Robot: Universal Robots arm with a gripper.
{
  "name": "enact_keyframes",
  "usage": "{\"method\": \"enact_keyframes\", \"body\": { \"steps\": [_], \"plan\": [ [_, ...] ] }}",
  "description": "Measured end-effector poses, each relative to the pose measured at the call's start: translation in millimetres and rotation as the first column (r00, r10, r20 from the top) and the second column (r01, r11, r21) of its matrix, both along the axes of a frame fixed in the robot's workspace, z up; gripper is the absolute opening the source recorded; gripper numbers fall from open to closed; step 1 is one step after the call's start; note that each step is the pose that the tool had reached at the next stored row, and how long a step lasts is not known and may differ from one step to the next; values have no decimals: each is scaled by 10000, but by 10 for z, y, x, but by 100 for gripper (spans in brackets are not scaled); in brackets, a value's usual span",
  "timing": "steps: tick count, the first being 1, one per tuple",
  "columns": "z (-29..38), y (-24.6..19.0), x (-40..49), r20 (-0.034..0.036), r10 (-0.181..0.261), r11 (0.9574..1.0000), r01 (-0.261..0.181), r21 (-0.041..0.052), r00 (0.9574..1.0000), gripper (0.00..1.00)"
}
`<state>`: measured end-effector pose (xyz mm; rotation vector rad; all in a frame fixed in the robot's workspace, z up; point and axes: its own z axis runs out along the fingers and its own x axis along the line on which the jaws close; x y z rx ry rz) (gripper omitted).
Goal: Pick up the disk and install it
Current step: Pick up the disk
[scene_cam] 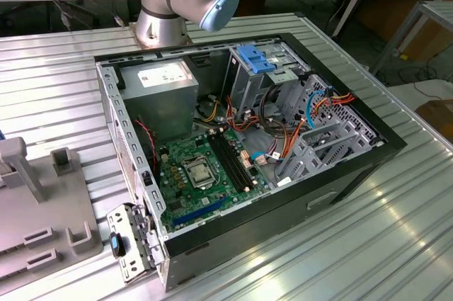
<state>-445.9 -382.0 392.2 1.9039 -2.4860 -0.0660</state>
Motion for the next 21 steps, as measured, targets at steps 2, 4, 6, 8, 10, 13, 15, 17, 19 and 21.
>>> {"method": "enact_keyframes", "body": {
  "steps": [2,4,6,8,10,13,15,17,19,21],
  "plan": [
    [0,0,-1,-1,299,9996,-299,-5,9996,11],
    [0,0,-2,0,638,9980,-638,-6,9980,11],
    [0,0,-2,10,1056,9944,-1056,-23,9944,11],
    [-2,0,-2,36,1453,9893,-1452,-123,9894,11],
    [-4,-1,-2,41,1757,9843,-1756,-196,9844,11],
    [-7,-3,-2,42,2102,9773,-2101,-258,9776,17],
    [-8,-3,-2,42,2311,9725,-2309,-294,9729,24],
    [-13,-4,-2,41,2721,9617,-2718,-346,9623,42],
    [-20,-4,-1,43,2962,9546,-2959,-353,9551,54],
    [-51,-4,-2,48,3343,9419,-3340,-354,9424,54]
  ]
}}
